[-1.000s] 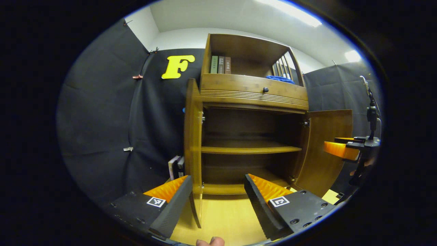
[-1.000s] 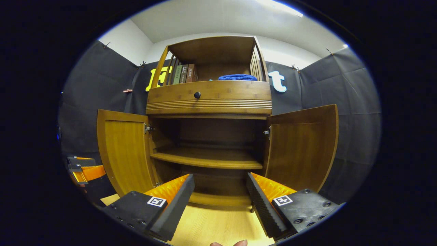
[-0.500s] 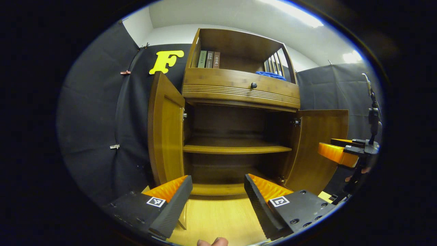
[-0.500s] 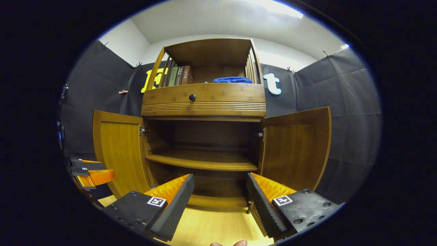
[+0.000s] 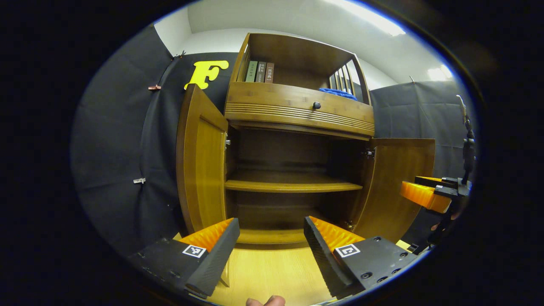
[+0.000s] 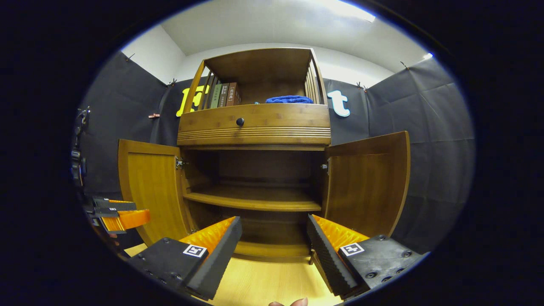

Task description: Open the right door of the double-door shoe cabinet with the right hand, and open the left door with the left hand.

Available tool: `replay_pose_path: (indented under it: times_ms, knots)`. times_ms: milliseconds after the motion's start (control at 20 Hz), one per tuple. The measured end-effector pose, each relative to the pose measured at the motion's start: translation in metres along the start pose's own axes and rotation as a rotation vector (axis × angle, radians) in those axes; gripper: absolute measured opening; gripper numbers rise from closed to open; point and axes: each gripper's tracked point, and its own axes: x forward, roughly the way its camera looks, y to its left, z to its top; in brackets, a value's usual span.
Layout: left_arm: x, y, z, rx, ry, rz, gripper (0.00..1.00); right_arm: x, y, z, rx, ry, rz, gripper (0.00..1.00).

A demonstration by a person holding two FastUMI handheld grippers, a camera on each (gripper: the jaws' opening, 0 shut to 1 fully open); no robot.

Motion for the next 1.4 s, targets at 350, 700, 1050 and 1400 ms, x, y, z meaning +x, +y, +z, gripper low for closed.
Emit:
replay_pose_path:
  times_ms: [350, 700, 1050, 1400]
  knots:
    - [-0.0005, -0.0013, -0.0016, 0.008, 0.002, -0.008, 0.94, -0.0030, 0.0022, 0.0005, -0.039, -0.012, -0.005, 0.95]
    - [-0.0021, -0.0044, -0.0009, 0.007, -0.001, -0.008, 0.92, -0.0035, -0.0017, 0.0020, -0.048, -0.023, -0.013, 1.00]
    - [0.0005, -0.0073, -0.0021, 0.006, 0.002, -0.011, 0.95, -0.0021, -0.0050, 0.0006, -0.047, -0.016, -0.021, 0.98]
    - [0.0004, -0.0084, -0.0007, 0.018, 0.000, -0.020, 0.92, -0.0030, -0.0050, -0.0026, -0.047, -0.010, -0.028, 0.98]
